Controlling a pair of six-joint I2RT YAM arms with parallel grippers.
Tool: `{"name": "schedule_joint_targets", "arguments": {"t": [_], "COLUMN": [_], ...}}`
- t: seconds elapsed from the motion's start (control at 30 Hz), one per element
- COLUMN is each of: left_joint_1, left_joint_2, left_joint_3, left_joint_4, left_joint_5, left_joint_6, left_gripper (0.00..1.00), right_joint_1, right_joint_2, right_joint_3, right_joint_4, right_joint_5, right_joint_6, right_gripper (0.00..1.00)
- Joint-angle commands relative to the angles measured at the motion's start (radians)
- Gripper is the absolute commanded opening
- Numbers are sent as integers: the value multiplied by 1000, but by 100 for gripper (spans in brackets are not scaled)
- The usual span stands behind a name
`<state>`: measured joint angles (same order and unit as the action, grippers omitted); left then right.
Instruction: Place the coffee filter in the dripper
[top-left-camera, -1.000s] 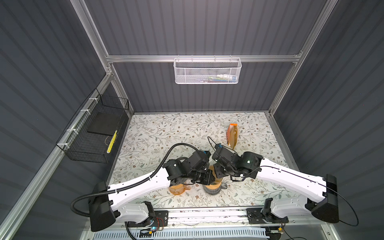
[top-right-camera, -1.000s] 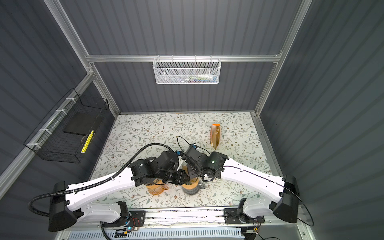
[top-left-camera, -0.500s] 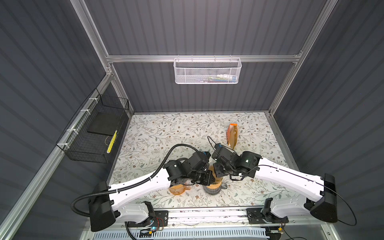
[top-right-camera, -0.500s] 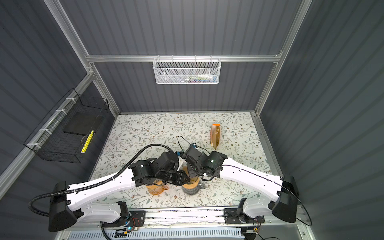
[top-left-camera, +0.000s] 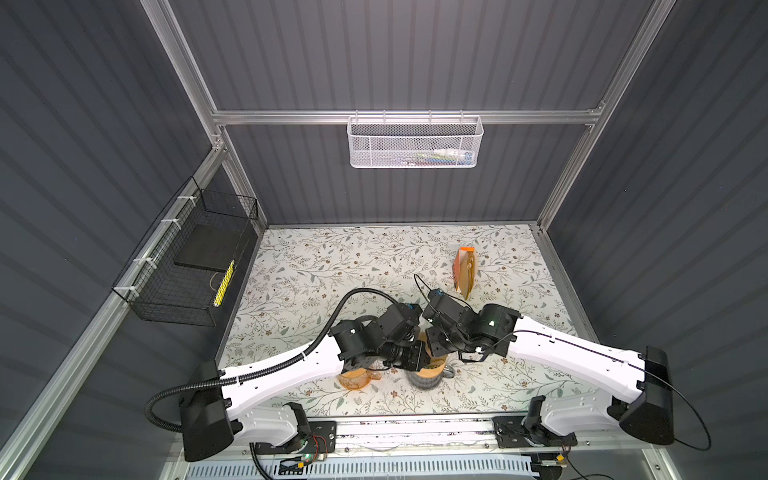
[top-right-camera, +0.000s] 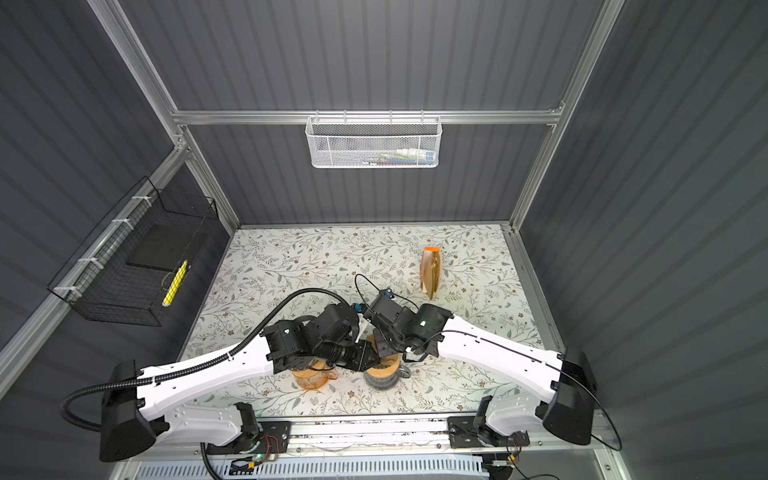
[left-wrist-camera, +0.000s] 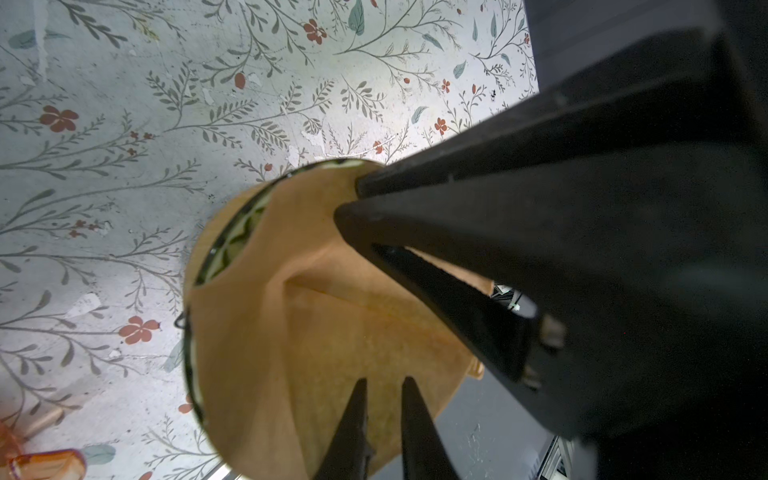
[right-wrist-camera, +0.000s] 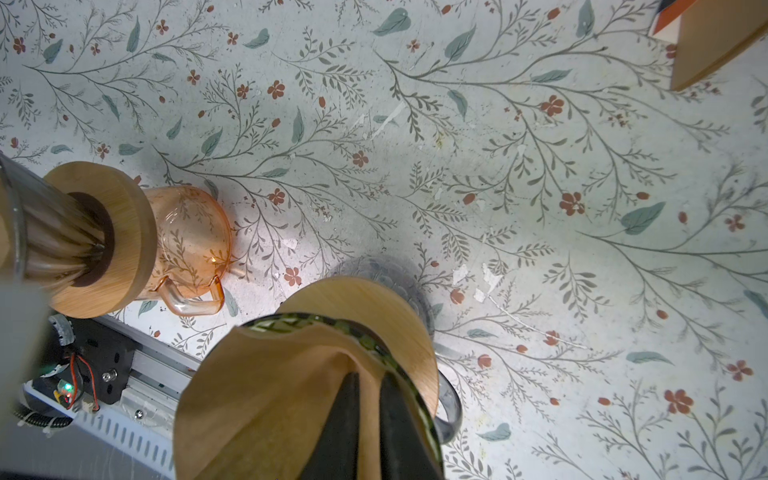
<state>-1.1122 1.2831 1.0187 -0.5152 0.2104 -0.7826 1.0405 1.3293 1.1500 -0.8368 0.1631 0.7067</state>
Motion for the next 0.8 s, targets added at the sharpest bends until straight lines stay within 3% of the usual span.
{"name": "schedule_joint_targets", "arguments": {"t": [0.0,0.77], "left_joint_1": [-6,-5], "left_joint_2": [-1,-79], "left_joint_3": [3,57], "left_joint_4": [-14,-79], "left_joint_5": [-1,-124], "left_joint_6": [-3,-3], "left_gripper": [18,18], "right_joint_1": [-1,43], "right_joint_2": [-25,-122], "right_joint_3": [-4,44], "right_joint_4": [-10,-85], "right_joint_5": [1,16], "right_joint_6": [8,62], "right_gripper": [15,16]}}
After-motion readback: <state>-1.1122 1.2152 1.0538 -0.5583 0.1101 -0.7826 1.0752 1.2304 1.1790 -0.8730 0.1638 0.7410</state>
